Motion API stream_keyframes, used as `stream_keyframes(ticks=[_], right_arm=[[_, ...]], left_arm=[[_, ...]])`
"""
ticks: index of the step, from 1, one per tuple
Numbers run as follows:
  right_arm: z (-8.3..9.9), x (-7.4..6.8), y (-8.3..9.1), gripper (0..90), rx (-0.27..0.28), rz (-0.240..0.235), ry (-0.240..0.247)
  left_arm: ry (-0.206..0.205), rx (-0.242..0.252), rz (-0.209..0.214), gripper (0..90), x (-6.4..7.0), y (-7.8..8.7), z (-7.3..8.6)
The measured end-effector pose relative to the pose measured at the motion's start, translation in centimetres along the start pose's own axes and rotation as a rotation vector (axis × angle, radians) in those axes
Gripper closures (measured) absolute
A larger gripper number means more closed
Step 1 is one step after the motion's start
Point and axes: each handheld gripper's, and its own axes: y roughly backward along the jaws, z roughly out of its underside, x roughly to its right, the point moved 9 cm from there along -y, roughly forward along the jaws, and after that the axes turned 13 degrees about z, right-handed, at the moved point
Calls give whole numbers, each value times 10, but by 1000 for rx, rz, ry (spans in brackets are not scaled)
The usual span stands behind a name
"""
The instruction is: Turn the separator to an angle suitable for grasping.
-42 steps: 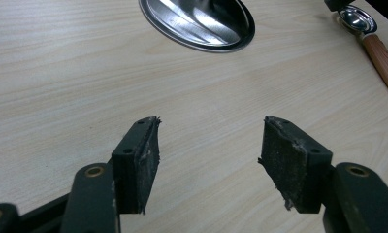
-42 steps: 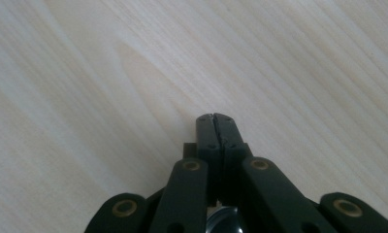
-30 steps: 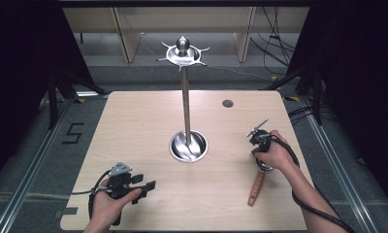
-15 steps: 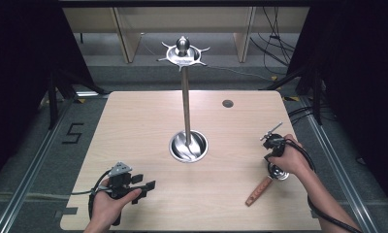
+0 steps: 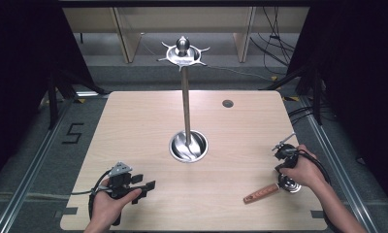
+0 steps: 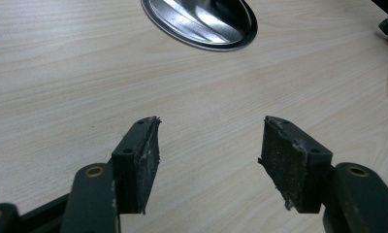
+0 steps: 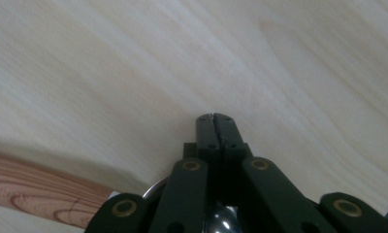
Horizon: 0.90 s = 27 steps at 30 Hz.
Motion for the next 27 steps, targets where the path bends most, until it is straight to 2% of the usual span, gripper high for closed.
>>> stream_keyframes(ticks=[1,2,3,4,7,10,11,12,13,16,17,18,19,22,23,26,27], right_arm=[[6,-2,3,900,-10,-8,-18],[6,-2,3,900,-10,-8,-18],[8,1,2,900,-3,0,-2],[12,-1,5,900,-22,-8,-20],[20,-1,6,900,-23,-7,-13],[28,-4,8,900,-35,-16,-26],[30,-2,7,900,-20,-9,-5],[33,-4,9,900,-27,-16,-19],[34,-3,8,900,-17,-10,-10],[43,-7,10,900,-43,-16,-31],[48,-9,11,900,-48,-22,-29],[48,-9,11,900,-48,-22,-29],[49,-11,12,900,-45,-22,-34],[55,-14,15,900,-47,-25,-26],[55,-12,13,900,-23,-21,-2],[61,-16,17,900,-49,-27,-10],[62,-15,16,900,-48,-12,-2]], left_arm=[[-9,4,5,380,1,0,-1],[-1,10,8,380,2,-1,-1],[-19,-1,-1,380,0,1,-1],[-11,10,2,380,1,0,-1],[3,8,5,380,2,0,-1],[2,11,4,380,2,0,-1],[2,10,3,380,2,0,-1],[2,12,0,380,2,0,-1],[-6,8,2,380,1,0,-1],[-13,-3,0,380,0,1,0],[1,8,4,380,1,0,-1],[-10,8,0,380,1,0,-1],[3,8,4,380,1,0,-1],[1,7,3,380,1,0,-1],[-1,4,0,380,1,0,0],[-2,-1,-4,380,0,0,0],[5,7,-4,380,1,0,0]])
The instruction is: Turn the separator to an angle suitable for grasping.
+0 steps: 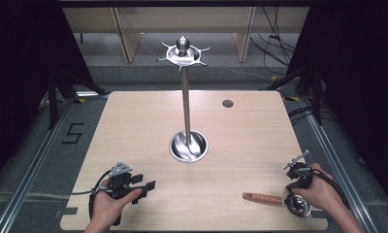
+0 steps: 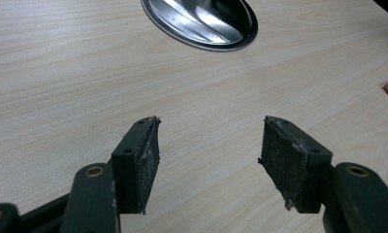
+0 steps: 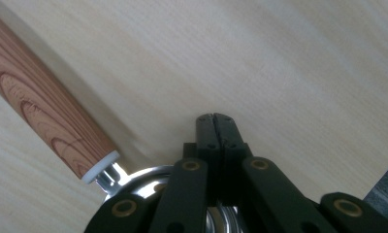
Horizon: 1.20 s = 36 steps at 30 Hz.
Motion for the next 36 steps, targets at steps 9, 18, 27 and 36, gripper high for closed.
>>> stream_keyframes(ticks=[9,18,27,36], right_arm=[[14,-11,7,900,-14,-29,-19],[3,-8,22,810,83,-28,10],[-17,-15,48,692,153,-38,137],[-16,-27,42,652,151,-59,173]], left_arm=[[-18,-17,-2,380,-1,0,1],[-8,-8,1,380,-1,-1,0],[0,-4,10,380,0,-3,0],[-13,-13,5,380,-1,-1,1]])
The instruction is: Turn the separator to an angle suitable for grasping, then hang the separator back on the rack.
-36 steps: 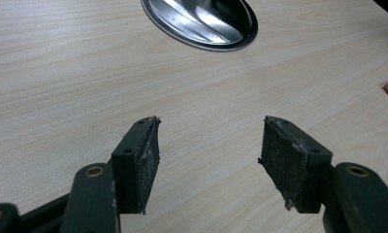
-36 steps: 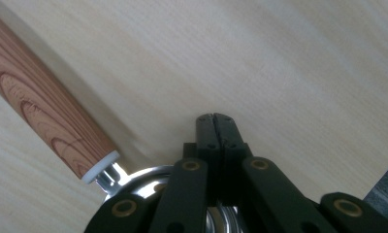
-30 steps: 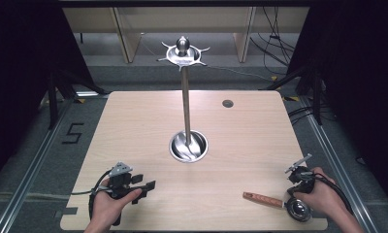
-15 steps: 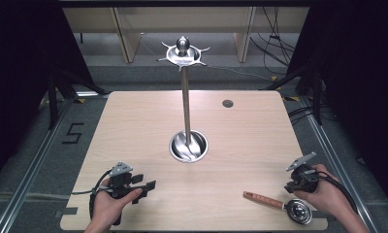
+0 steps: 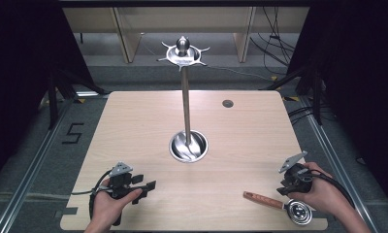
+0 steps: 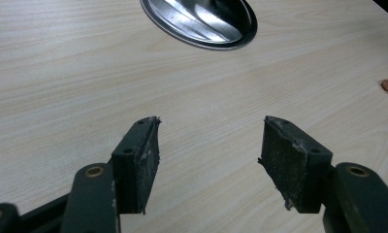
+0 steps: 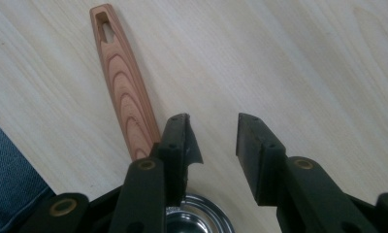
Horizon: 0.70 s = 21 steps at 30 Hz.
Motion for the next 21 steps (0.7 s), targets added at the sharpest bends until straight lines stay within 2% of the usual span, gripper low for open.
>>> stream_keyframes(ticks=[2,3,4,5,6,7,11,12,15,16,18,19,21], right_arm=[[0,-4,1,646,1,-18,-5],[-1,-2,1,642,15,-4,27],[-1,-5,3,638,3,-20,16],[-2,-5,3,630,8,-14,17],[-4,-5,4,622,17,-16,52],[-5,-6,5,612,11,-16,52],[-9,-14,7,588,-1,-46,135],[-10,-16,7,584,-8,-56,143],[-14,-21,4,576,-15,-60,204],[-16,-25,4,575,-21,-66,199],[-19,-30,5,575,-28,-82,224],[-21,-32,4,576,-25,-86,245],[-23,-37,4,577,-37,-96,278]], left_arm=[[-7,-18,14,380,1,1,1],[-6,-15,12,380,1,1,1],[2,-6,4,380,1,0,1],[-3,-6,1,380,0,1,0],[0,-8,9,380,1,1,0],[-2,1,0,380,1,1,0],[11,10,7,380,1,0,-1],[8,6,2,380,0,0,0],[6,8,-6,380,0,2,-1],[11,16,0,380,1,1,-1],[10,18,-1,380,1,1,-2],[-3,13,-5,380,1,1,-2],[-2,10,-4,380,1,1,-1]])
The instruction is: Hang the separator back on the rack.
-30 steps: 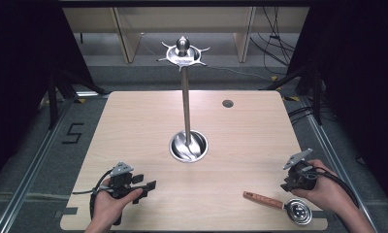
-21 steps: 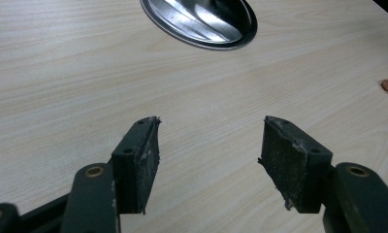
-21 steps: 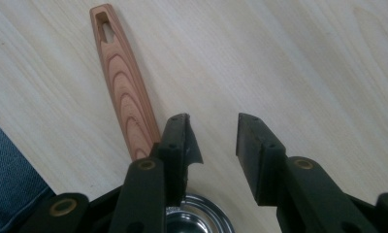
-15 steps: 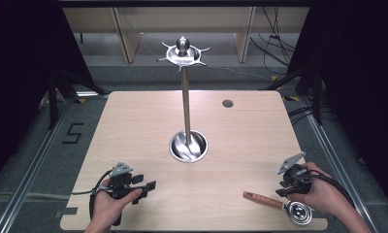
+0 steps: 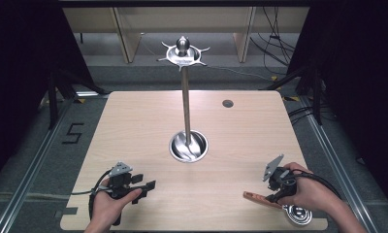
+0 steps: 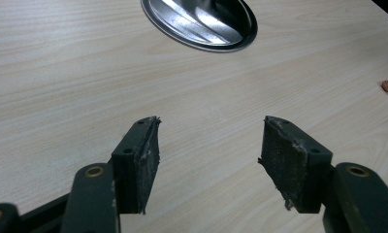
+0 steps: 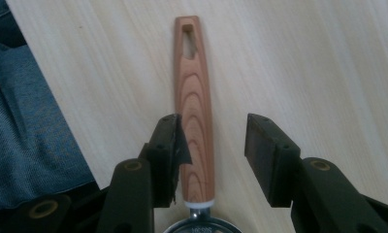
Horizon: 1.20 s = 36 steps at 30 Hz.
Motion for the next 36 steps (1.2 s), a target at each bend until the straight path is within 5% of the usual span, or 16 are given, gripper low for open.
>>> stream_keyframes(ticks=[4,21,36], right_arm=[[-5,-6,-4,584,-15,-15,46],[1,-13,-26,604,-157,-7,98],[1,-17,-36,669,-196,-4,125]], left_arm=[[10,-5,3,380,-1,0,1],[11,-3,3,380,0,0,1],[14,5,9,380,1,0,1]])
